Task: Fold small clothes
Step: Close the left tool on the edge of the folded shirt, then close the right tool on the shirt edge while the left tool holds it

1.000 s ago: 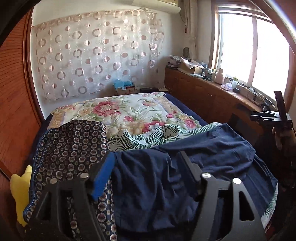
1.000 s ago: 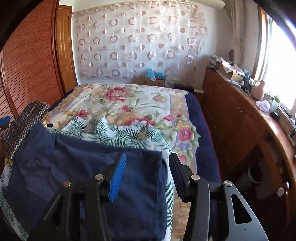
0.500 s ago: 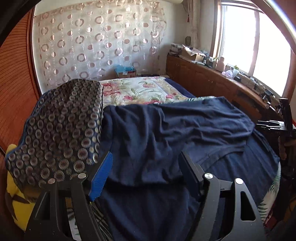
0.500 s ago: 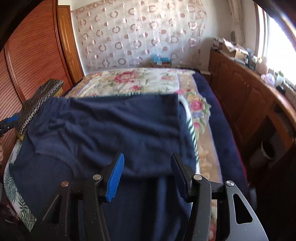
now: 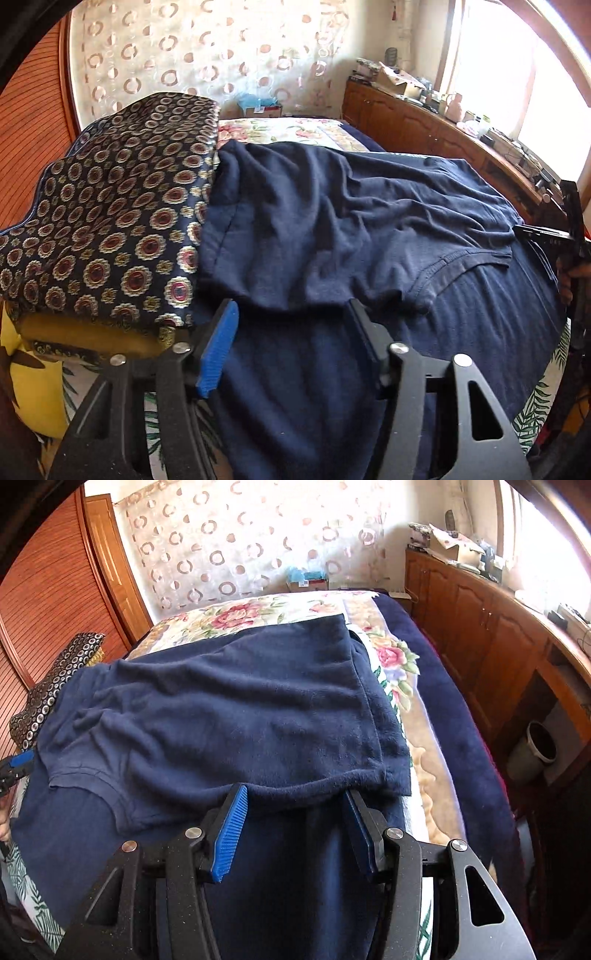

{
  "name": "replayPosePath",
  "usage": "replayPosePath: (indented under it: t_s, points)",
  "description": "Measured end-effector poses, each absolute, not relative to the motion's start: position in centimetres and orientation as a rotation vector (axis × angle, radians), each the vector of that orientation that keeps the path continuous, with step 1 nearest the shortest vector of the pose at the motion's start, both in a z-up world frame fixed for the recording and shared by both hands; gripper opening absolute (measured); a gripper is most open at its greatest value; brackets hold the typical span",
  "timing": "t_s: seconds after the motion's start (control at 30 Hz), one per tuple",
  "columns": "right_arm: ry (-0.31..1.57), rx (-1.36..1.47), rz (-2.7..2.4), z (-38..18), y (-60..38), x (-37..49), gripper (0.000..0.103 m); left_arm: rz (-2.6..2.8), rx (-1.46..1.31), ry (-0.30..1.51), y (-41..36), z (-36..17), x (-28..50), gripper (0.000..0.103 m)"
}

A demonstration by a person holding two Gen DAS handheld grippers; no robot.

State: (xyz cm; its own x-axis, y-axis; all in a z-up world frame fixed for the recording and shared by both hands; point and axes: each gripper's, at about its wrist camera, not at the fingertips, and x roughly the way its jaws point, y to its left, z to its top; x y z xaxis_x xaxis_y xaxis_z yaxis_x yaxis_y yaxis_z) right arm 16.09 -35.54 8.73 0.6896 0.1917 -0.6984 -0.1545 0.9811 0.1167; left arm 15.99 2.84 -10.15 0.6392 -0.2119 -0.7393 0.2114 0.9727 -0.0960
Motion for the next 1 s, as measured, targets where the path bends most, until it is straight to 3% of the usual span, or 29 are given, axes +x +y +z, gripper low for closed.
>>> replayPosePath:
  t_s: [0.3,0.73,0.77,0.87,0.93,1.0]
  points:
    - [0.758,0.044,0.177,7.4,-35.2,16.2,0.054,-0.175,-0.033,0.911,3.1,-11.3,17.1,0.055]
    - [0.761,-0.045,0.128,5.7,-32.5,15.7,0.054,-0.089,-0.054,0.864,2.9,-10.3,19.4,0.053]
    - [0.761,-0.046,0.128,5.8,-32.5,15.7,0.054,-0.086,-0.055,0.863,2.8,-10.3,19.5,0.051]
    - [0.761,-0.05,0.126,5.8,-32.5,15.7,0.054,-0.079,-0.066,0.869,3.0,-10.6,19.9,0.031]
    - [0.762,-0.049,0.127,5.8,-32.5,15.7,0.054,-0.1,-0.078,0.871,3.2,-10.8,19.9,0.009]
    - [0.761,-0.05,0.127,5.8,-32.5,15.6,0.054,-0.114,-0.078,0.868,3.4,-10.8,19.6,0.006]
